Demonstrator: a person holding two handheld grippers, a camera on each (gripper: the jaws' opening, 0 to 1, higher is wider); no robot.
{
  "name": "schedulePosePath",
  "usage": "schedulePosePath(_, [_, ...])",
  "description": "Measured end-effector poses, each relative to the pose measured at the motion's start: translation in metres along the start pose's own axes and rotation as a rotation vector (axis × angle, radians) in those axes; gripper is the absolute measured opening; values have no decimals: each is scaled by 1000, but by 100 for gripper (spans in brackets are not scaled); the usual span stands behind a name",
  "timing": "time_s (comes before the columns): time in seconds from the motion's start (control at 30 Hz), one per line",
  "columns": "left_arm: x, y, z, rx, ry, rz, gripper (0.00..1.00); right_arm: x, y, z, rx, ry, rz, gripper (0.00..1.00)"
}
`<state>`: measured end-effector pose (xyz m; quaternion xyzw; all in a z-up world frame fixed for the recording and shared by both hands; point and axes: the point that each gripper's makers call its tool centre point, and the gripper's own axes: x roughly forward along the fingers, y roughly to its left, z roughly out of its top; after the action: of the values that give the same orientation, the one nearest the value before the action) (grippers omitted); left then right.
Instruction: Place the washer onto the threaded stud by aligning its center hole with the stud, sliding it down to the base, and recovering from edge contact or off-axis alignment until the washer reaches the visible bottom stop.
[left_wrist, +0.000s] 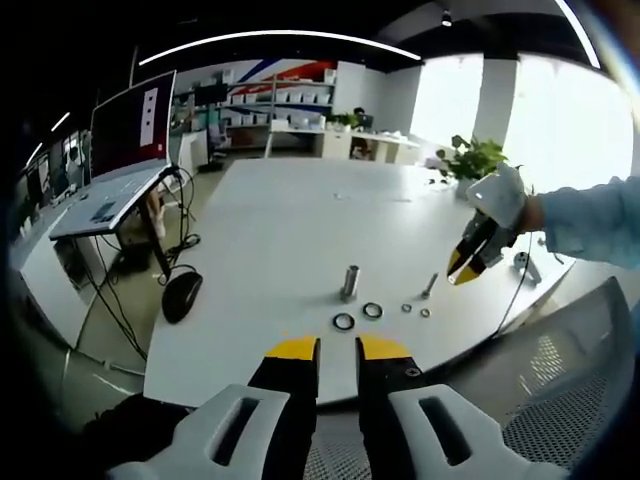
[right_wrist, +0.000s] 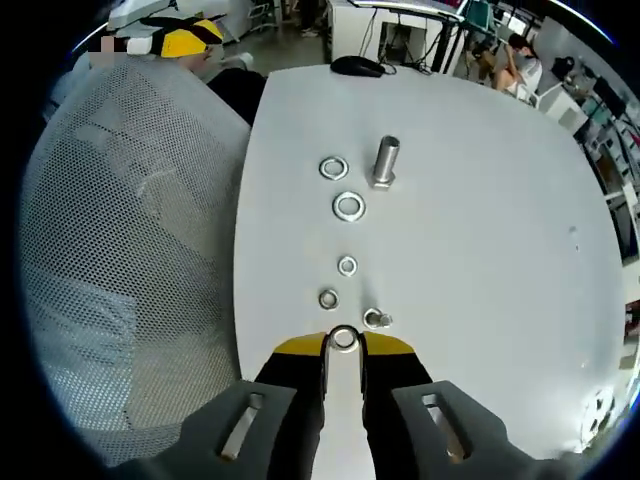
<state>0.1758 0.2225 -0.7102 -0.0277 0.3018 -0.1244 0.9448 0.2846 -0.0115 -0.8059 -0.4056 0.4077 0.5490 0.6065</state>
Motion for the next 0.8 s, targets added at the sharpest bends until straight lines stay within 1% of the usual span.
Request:
schedulePosePath(0.13, [0, 0, 0, -2, -2, 1, 11, -2, -7, 6, -7, -16, -27, 13])
schedulePosePath(0.3, [0, 0, 0, -5, -2, 4, 11, 1, -15, 7, -31, -5, -61, 13])
schedulePosePath(0.43, [0, 1, 0, -7, -2, 6, 11, 4, -19, 6, -43, 1, -75, 13])
schedulePosePath(0.63, [-1, 1, -1, -9, 2, 7, 11, 9, -19, 5, -46, 11, -65, 13])
schedulePosePath(0.8, [0, 1, -1, -8, 7, 8, 11, 10, -23, 4, -54, 18, -77, 13])
